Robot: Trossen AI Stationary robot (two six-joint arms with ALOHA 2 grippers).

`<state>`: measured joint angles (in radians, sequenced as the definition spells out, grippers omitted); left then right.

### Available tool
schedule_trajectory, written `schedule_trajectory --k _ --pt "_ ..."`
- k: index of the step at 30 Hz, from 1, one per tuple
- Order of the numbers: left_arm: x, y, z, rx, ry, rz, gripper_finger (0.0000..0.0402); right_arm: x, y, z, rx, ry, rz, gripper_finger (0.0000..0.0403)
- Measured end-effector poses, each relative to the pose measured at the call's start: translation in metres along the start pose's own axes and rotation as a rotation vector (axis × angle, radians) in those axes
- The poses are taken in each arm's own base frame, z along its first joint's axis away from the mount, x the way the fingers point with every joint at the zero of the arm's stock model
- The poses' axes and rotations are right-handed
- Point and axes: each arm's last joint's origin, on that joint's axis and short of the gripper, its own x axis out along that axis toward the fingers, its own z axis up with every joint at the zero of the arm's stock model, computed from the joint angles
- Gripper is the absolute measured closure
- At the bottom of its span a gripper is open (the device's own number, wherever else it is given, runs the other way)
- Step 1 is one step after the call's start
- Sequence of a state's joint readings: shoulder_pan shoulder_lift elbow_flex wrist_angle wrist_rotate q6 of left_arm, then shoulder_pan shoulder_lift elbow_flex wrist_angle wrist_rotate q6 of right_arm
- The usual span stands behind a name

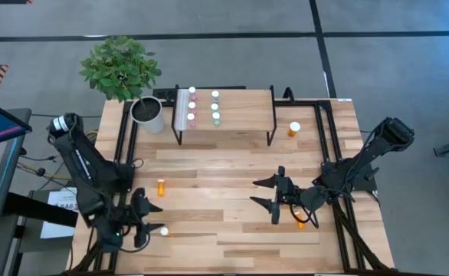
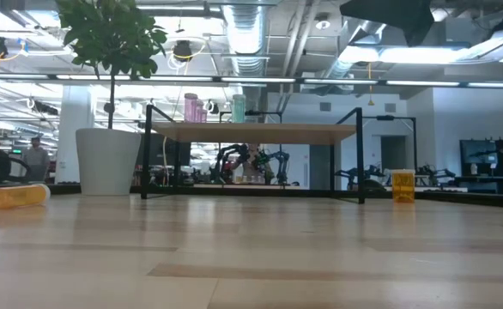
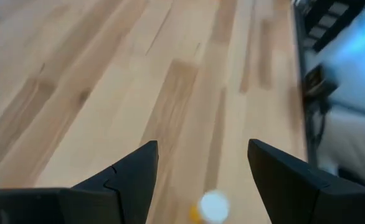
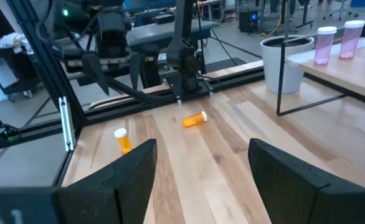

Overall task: Pick and place medicine bottles onto shelf by color
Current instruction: Put the bottom left small orange pill bottle on the shelf

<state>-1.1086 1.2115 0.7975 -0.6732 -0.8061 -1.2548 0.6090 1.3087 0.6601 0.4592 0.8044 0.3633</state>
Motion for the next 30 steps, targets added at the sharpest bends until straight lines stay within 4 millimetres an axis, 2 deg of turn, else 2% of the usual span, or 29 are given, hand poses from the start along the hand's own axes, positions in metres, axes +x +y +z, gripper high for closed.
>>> schedule_trajectory --k 6,11,16,19,24,30 --pt "0.012 0.005 -0.020 -0.005 0.151 0.125 0.0166 0.000 0.000 0.000 0.005 0.003 0.005 0.0127" --pt "0.023 -0.006 -0.036 0.026 0.239 0.104 0.0166 0.000 0.000 0.000 0.005 0.004 0.007 0.0127" --pt "0.022 -0.019 -0.052 0.045 0.238 0.031 0.0166 0.000 0.001 0.000 0.017 0.003 0.023 0.0127" --pt "0.013 -0.024 -0.058 0.027 0.217 -0.018 0.0166 0.003 0.005 0.001 0.054 -0.008 0.086 0.0127" --pt "0.002 -0.025 -0.072 -0.033 0.205 -0.033 0.0166 0.010 0.015 0.000 -0.015 0.004 0.116 0.0127" --pt "0.023 -0.020 -0.105 -0.059 0.168 -0.002 0.0166 0.023 0.024 0.002 -0.077 0.000 0.103 0.0127"
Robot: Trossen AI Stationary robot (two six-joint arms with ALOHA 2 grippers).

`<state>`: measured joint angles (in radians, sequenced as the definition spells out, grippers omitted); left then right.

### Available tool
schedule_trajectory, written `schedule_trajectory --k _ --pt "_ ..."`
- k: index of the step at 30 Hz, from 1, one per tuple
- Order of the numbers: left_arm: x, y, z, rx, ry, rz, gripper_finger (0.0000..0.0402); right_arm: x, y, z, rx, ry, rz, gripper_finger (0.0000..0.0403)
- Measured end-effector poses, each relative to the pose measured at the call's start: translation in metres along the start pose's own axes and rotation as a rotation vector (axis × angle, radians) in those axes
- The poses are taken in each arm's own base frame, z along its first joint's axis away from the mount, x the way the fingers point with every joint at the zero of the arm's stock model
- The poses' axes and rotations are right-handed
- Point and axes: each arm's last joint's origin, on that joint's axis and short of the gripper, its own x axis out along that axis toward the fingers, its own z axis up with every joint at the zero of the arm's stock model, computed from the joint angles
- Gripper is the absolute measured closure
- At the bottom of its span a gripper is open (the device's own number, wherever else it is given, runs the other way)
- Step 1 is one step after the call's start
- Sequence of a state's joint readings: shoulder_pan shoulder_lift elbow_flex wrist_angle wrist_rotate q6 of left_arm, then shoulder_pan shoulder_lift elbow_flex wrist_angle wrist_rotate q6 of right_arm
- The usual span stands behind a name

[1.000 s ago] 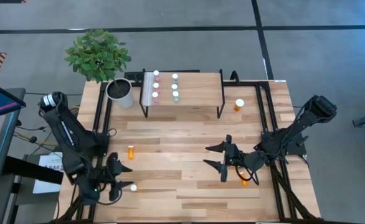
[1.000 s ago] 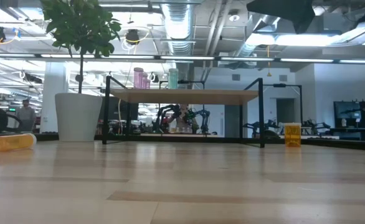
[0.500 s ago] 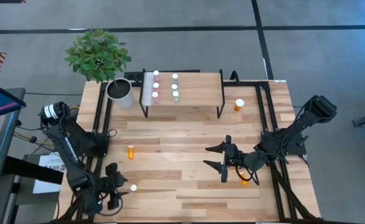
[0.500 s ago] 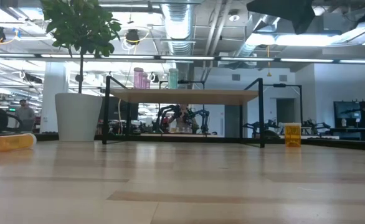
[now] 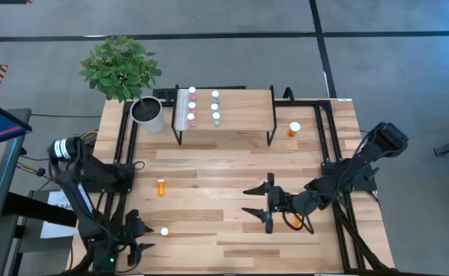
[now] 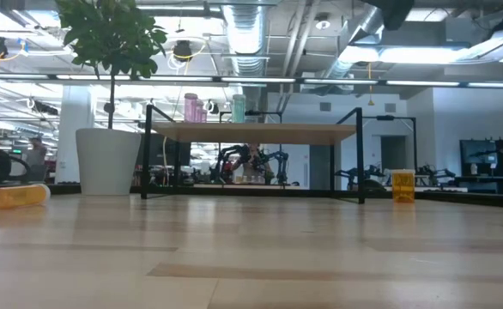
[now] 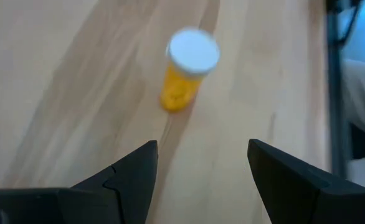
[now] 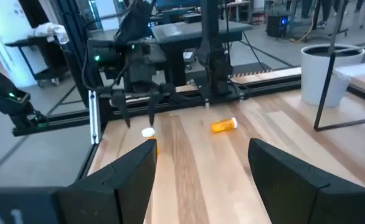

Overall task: Pick and place medicine bottles onto shelf by color
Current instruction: Put the bottom left small orange pill bottle on the shelf

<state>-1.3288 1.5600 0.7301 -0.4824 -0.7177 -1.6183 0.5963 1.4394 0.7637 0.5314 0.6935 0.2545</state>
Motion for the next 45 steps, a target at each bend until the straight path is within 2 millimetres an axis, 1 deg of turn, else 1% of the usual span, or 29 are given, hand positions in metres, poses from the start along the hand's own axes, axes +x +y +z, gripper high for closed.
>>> schedule_trajectory --k 3,5,10,13,17,21,30,35,38,40,42,45 --pt "0.015 0.000 -0.010 0.009 -0.023 0.032 0.0165 0.006 0.001 0.001 -0.001 0.001 -0.003 0.0127" --pt "0.025 0.000 -0.013 0.003 -0.069 0.057 0.0161 0.009 0.000 0.003 0.002 0.002 0.007 0.0127" --pt "0.047 0.002 -0.014 0.030 -0.109 0.110 0.0142 0.011 -0.002 0.006 0.009 -0.003 0.011 0.0127" --pt "0.055 0.001 -0.012 0.050 -0.140 0.118 0.0128 0.011 -0.002 0.007 0.012 -0.006 0.011 0.0127" --pt "0.057 0.002 -0.010 0.063 -0.153 0.126 0.0125 0.011 -0.002 0.007 0.010 -0.004 0.011 0.0127" --pt "0.058 0.003 -0.009 0.080 -0.152 0.136 0.0153 0.011 -0.002 0.007 0.010 -0.004 0.010 0.0127" --pt "0.059 0.004 -0.008 0.089 -0.173 0.142 0.0266 0.011 -0.002 0.007 0.012 -0.006 0.010 0.0127" --pt "0.058 -0.001 -0.005 0.076 -0.181 0.136 0.0311 0.011 -0.002 0.008 0.019 -0.015 0.013 0.0127" --pt "0.053 -0.006 0.004 0.070 -0.187 0.119 0.0322 0.011 -0.002 0.009 0.029 -0.028 0.018 0.0127" --pt "0.049 -0.011 0.013 0.071 -0.195 0.102 0.0323 0.011 -0.001 0.010 0.035 -0.030 0.041 0.0127" --pt "0.044 -0.014 0.025 0.078 -0.224 0.091 0.0319 0.012 0.001 0.014 0.038 -0.035 0.054 0.0127" --pt "0.036 -0.016 0.049 0.078 -0.249 0.079 0.0310 0.015 0.007 0.021 0.029 -0.047 0.088 0.0127"
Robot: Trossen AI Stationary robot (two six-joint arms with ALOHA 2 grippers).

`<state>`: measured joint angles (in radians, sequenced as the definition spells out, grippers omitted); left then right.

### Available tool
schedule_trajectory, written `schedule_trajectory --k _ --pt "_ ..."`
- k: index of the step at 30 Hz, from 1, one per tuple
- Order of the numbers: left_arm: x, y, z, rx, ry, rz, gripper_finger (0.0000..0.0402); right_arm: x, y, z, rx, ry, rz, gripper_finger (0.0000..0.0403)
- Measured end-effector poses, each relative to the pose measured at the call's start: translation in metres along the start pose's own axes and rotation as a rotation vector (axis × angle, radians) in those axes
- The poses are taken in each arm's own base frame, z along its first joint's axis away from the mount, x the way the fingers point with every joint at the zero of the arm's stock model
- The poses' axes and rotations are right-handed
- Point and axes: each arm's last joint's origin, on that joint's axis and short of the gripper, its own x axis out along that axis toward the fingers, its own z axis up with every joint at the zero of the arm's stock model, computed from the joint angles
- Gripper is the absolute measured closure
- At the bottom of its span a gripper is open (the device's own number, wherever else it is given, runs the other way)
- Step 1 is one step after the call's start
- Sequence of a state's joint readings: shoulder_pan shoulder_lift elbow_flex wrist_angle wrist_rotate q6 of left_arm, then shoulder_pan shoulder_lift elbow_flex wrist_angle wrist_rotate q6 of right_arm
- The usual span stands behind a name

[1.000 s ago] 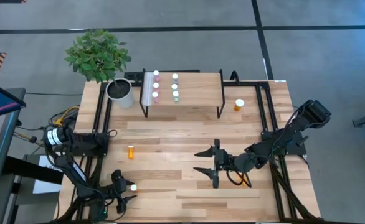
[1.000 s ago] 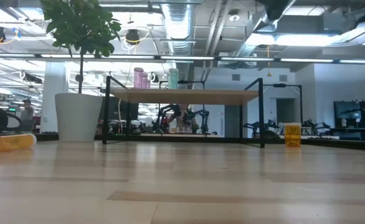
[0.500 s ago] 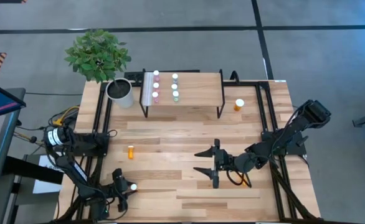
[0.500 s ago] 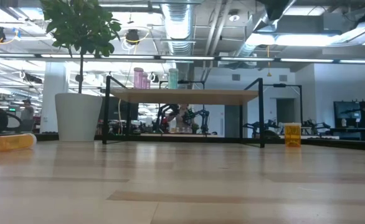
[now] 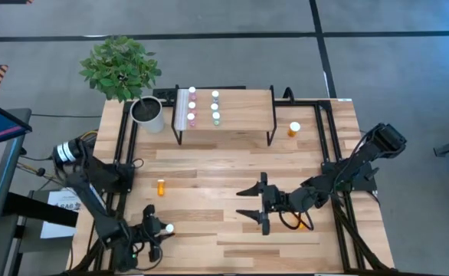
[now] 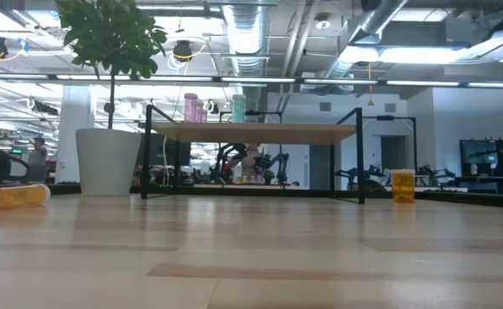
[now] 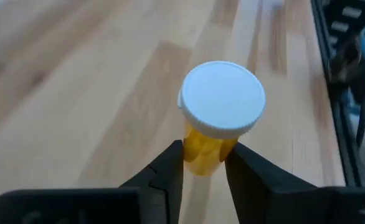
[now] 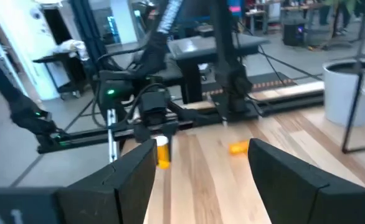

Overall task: Pick and place medicine bottles onto shelf by color
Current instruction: Put the bottom left small orange pill bottle on the shelf

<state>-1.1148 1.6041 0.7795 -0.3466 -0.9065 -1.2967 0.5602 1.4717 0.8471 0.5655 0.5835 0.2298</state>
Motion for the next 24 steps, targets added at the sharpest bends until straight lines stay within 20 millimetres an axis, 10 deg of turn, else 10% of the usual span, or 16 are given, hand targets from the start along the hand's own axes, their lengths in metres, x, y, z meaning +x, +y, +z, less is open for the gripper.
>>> schedule_trajectory --k 13,24 --pt "0.027 0.012 0.113 0.115 -0.163 -0.149 0.0306 0.045 0.020 0.001 -0.117 0.026 0.032 0.0127" --pt "0.053 0.030 0.140 0.080 -0.133 -0.223 0.0306 0.079 0.009 -0.011 -0.039 0.060 0.021 0.0127"
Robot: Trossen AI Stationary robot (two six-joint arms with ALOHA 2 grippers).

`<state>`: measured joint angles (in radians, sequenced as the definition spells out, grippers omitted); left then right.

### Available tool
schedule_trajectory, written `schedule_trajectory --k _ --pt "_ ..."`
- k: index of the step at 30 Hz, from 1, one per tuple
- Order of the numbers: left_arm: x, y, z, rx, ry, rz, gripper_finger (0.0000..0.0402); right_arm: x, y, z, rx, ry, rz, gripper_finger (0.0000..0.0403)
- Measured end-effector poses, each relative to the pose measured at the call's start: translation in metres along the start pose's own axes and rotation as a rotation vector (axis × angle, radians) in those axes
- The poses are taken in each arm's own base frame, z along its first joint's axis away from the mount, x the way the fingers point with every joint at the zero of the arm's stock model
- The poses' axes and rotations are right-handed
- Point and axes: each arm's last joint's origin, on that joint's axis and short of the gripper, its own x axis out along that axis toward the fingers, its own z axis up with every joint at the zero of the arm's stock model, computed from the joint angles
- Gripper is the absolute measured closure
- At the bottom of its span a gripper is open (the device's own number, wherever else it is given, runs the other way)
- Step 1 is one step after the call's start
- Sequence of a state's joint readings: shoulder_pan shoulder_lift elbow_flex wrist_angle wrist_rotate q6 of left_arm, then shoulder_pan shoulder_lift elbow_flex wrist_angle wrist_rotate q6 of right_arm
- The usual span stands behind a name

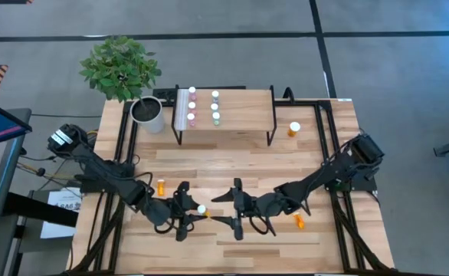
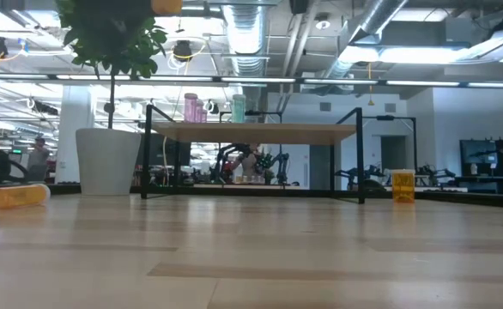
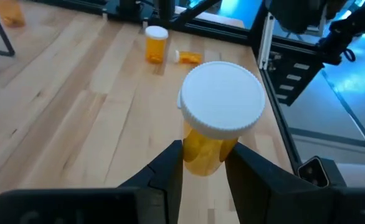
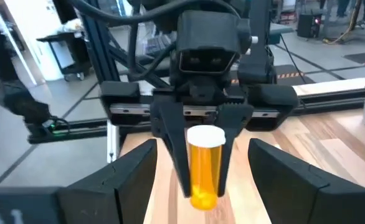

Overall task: Pick and place medicine bottles onto shelf by color
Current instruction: Put the bottom left small orange pill bottle on the shelf

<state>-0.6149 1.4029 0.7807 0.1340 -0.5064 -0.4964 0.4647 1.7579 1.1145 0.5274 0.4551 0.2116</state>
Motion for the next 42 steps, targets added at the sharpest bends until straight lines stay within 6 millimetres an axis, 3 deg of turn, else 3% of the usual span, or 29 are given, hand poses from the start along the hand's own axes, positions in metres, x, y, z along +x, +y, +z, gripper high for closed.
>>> schedule_trajectory --k 8,15,27,36,42 --pt "0.006 0.010 0.006 -0.021 -0.006 0.010 0.0306 0.008 -0.016 0.005 0.080 -0.002 0.013 0.0127" --pt "0.012 0.020 0.014 -0.056 -0.013 -0.025 0.0306 0.009 -0.018 0.005 0.077 0.007 0.018 0.0127" --pt "0.011 0.013 0.009 -0.041 0.003 -0.046 0.0306 0.008 -0.017 0.000 0.082 0.055 0.022 0.0127" --pt "0.007 0.004 0.005 -0.034 0.004 -0.082 0.0306 0.012 -0.003 -0.005 0.088 0.064 0.051 0.0127" --pt "0.006 0.002 0.001 -0.024 0.023 -0.086 0.0306 0.031 0.008 0.002 0.066 0.106 0.042 0.0127"
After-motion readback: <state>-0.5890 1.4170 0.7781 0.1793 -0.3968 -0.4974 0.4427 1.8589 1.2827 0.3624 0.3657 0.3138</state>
